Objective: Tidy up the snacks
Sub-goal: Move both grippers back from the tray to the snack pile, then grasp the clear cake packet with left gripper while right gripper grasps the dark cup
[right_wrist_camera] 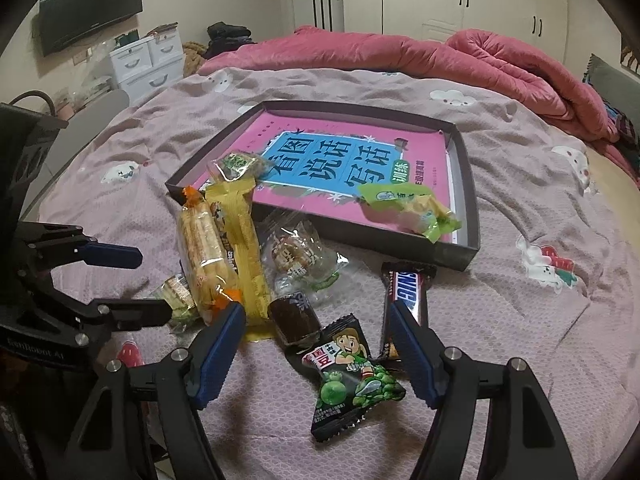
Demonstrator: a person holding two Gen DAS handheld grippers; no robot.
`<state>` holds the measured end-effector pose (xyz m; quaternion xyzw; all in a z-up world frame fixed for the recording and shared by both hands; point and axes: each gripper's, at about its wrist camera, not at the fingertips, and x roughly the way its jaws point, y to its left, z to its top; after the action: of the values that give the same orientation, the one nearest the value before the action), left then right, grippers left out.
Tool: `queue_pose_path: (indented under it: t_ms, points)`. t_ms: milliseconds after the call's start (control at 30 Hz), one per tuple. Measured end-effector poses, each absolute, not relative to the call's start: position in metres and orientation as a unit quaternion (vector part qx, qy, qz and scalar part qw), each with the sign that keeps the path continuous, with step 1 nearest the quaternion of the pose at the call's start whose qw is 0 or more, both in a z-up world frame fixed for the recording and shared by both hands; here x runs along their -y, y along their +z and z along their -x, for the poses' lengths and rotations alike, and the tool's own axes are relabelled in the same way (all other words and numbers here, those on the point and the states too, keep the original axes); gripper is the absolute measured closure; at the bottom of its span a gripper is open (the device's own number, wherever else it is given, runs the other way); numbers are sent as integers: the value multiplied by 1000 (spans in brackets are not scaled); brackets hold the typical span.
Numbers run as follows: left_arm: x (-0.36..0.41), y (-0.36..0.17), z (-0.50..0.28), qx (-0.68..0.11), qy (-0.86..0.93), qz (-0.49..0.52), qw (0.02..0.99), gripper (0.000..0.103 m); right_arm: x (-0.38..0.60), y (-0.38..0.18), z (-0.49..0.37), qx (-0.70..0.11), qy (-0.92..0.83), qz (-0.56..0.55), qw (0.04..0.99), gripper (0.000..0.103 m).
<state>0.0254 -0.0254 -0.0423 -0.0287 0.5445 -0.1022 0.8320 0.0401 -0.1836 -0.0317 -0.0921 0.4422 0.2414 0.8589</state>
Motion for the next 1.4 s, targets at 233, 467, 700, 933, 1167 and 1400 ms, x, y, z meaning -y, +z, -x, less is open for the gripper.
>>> queue_pose_path:
  t_ms: [233,467,700,933,1167,1400]
  points:
    - [24,-50,-28,-555,-106,49,823,30,176,-39,-38,-443,251,122,852,47]
    - [23,-55,-31,-564,-105,59,817,30,165,-48,-42,-447,257,149,844,57]
    - [21,-60,-33,-568,-105,75,813,30,158,-54,-46,-450,268,153,838,71]
    - [28,-63,-36,-568,-108,78,812,31,161,-54,-47,-451,274,136,838,74]
    - [30,-67,-38,-564,-107,75,815,47,171,-47,-47,-453,273,105,842,75]
    - [24,-64,-37,-558,-116,92,817,55,178,-40,-44,-446,273,85,848,76]
